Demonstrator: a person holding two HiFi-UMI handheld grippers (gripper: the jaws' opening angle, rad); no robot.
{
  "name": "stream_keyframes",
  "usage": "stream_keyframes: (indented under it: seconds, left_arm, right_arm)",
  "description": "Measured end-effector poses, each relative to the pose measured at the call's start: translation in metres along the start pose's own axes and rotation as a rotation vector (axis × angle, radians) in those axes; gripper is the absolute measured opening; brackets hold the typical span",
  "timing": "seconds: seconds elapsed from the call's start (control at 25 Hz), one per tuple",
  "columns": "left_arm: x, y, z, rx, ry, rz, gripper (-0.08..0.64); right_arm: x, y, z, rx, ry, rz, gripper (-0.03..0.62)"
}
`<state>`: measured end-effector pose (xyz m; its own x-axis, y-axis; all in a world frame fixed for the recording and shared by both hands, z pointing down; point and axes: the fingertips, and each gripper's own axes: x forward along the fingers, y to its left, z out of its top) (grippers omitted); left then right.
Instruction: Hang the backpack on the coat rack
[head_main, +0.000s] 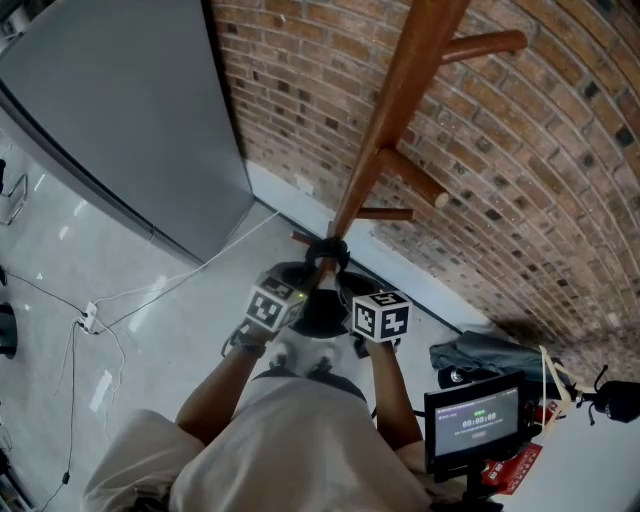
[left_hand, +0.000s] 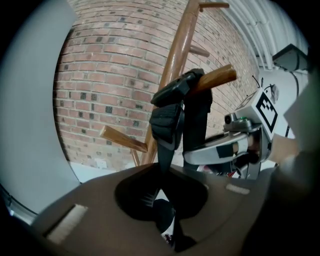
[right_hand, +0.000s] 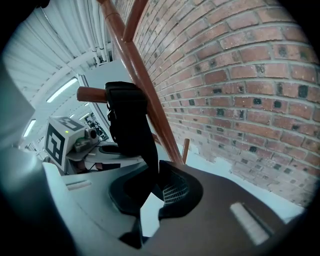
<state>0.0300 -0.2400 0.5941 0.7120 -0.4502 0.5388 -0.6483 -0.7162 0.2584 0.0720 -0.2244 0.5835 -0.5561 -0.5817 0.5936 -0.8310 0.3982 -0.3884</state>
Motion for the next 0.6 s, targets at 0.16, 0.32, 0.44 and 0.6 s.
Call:
stream_keyframes:
  seconds: [0.16, 0.32, 0.44, 0.6]
  left_arm:
    - [0.007, 0.001, -0.003, 0.010, 0.015, -0.012, 0.005]
    - [0.015, 0.002, -0.010, 0.007, 0.027, -0.031, 0.005]
    - [0.018, 0.001, -0.008, 0.014, 0.020, -0.042, 0.005]
    - [0.019, 0.000, -0.007, 0.018, 0.008, -0.050, 0.018]
  right_arm:
    - [0.002, -0.001, 0.004, -0.007, -0.004, -0.006, 0.018]
    - [0.004, -0.001, 0.006, -0.012, -0.007, -0.007, 0.023]
    - [0.006, -0.001, 0.006, -0.018, -0.004, -0.004, 0.025]
    - [0.005, 0.000, 0.006, -0.026, -0.001, -0.005, 0.028]
